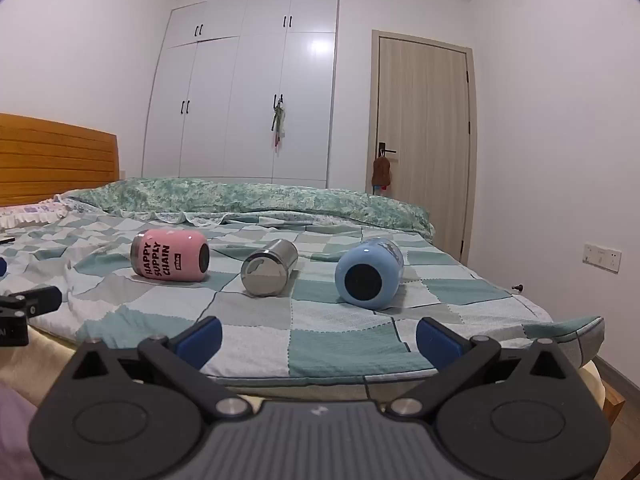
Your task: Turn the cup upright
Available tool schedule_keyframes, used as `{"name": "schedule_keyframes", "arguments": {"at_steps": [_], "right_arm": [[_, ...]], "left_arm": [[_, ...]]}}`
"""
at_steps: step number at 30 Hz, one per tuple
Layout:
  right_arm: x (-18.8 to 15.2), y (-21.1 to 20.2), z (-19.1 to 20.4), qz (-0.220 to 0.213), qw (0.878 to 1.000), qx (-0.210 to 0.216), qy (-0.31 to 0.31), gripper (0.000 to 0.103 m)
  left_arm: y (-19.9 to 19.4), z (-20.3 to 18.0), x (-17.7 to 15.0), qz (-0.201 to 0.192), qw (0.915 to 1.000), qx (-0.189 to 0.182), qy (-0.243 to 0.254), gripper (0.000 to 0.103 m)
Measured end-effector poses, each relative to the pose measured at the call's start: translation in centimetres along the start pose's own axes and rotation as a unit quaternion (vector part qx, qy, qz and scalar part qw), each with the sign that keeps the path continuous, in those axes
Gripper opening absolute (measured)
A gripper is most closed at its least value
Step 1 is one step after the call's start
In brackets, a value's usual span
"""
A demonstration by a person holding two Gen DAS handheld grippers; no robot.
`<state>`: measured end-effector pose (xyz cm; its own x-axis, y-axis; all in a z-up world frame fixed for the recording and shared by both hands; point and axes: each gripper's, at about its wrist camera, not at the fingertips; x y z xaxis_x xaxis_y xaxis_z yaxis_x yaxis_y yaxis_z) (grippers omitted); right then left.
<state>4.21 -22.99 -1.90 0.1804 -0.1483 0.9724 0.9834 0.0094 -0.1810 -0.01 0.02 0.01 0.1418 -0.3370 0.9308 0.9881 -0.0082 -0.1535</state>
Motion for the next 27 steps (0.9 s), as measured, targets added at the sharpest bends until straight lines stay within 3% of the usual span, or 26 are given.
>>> {"name": "schedule_keyframes", "arguments": {"at_steps": [27], "right_arm": [[0.00, 0.04, 0.04, 0.001, 1.000, -0.001, -0.003, 0.103]], "left_arm": [[0.19, -0.07, 0.02, 0.002, 1.0000, -0.006, -0.005, 0.103]]}}
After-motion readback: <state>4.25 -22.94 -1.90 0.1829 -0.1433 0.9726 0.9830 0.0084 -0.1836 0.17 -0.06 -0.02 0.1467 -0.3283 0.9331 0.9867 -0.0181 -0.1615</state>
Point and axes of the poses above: each gripper's, at about its wrist camera, not at the fingertips, and y roughly the way its jaws point, z to its left, x to its top, and after that the axes turned 12 degrees about y, right-handed
